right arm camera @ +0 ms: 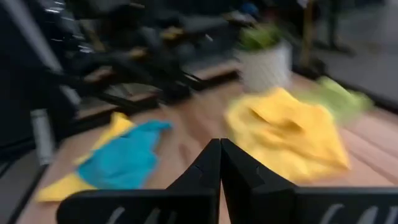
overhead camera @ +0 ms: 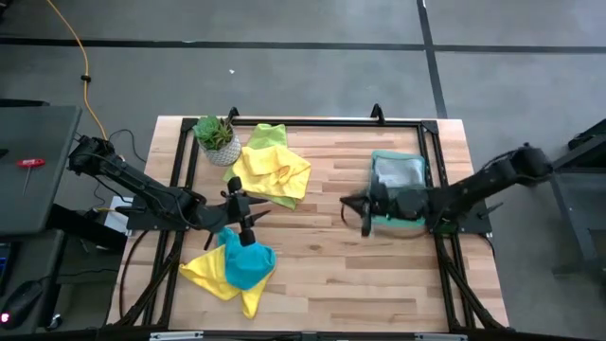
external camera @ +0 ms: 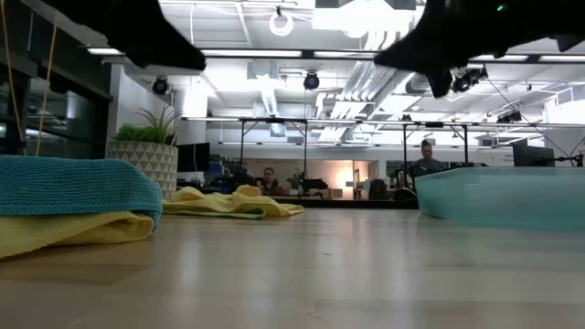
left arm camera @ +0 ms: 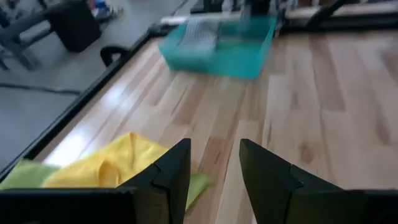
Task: Fold microfiber towels
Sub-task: Fold the top yellow microfiber cloth
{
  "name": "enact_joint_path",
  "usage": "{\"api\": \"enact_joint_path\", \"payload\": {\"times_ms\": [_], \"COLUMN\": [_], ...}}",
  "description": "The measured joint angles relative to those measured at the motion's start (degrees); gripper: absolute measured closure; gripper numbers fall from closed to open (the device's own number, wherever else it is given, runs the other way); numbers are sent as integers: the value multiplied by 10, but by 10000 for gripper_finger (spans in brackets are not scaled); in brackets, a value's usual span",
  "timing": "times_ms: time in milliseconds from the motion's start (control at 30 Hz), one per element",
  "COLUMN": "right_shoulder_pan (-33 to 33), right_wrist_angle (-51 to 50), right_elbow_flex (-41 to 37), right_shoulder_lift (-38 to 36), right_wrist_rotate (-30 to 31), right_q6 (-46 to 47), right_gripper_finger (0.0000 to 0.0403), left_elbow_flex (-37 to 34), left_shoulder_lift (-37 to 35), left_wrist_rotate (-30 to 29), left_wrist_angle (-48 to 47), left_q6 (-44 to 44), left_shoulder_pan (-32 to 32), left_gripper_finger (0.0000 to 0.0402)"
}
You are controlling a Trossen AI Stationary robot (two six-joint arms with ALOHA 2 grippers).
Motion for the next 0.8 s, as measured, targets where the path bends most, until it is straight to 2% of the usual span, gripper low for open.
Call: {"api": "enact_joint_path", "payload": {"times_ms": [167,367,467,633,800], "right_shoulder_pan": [44,52,48,44,44], "right_wrist_angle": [117,125,124,119,138], "right_elbow_flex": [11,36,39,39,39], "right_shoulder_lift": [91,161,165,158,155], "right_wrist_rotate": [3,2,-8,-12,-5], "right_q6": [-80,-90,-90,-85,-109], "right_gripper_finger": [403,403,403,403,403], "left_elbow_flex": [0,0,-21,-108,-166], "left_shoulder_lift": [0,0,-1,-31,-69], "left_wrist_rotate": [60,61,44,47,29], "left_wrist_angle": [57,102,164,327,313], "left_q6": [50,69,96,137,91], "left_shoulder_pan": [-3,-33,-56,-81,-78], "left_gripper_finger": [273,273,273,273,273]}}
